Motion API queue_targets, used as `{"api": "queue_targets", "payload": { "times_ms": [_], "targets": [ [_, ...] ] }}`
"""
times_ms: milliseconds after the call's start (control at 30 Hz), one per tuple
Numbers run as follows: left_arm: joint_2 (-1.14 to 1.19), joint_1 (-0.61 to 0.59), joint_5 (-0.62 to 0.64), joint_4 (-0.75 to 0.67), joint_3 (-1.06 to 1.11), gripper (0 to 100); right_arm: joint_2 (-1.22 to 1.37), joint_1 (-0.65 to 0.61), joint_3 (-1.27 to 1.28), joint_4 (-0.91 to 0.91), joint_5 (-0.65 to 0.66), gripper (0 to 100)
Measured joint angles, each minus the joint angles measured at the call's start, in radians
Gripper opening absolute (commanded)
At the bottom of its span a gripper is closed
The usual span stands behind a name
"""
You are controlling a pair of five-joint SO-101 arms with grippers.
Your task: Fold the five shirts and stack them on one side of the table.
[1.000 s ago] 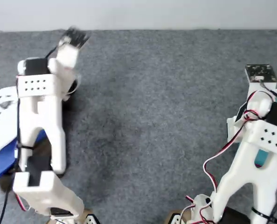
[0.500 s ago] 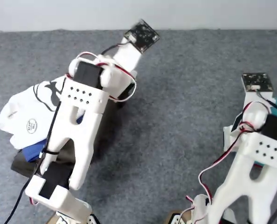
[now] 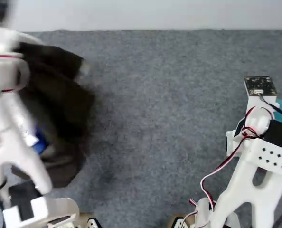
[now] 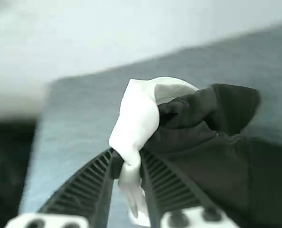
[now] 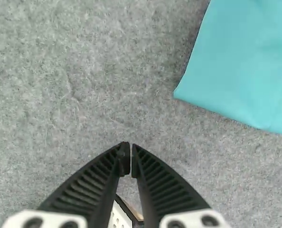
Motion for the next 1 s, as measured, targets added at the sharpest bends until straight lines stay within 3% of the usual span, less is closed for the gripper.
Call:
{"api": "queue_targets", "payload": {
  "times_ms": [133, 200, 533, 700, 1000],
  "targets": [
    [-0.011, -0.222, -0.009, -0.008, -0.153, 1, 0.000, 0.000, 0.000, 0.000, 0.000, 2.9],
    [-0.012, -0.275, -0.009, -0.028, -0.226, 1, 0.000, 0.000, 0.000, 0.000, 0.000, 2.9],
    [-0.038, -0.267, -0.009, -0.287, -0.597, 1, 0.000, 0.000, 0.000, 0.000, 0.000, 2.9],
    [-0.055, -0.281, -0.018, -0.351, -0.615, 1, 0.000, 0.000, 0.000, 0.000, 0.000, 2.9],
    [-0.054, -0.451, -0.018, -0.351, -0.463, 1, 0.000, 0.000, 0.000, 0.000, 0.000, 2.9]
  ]
}}
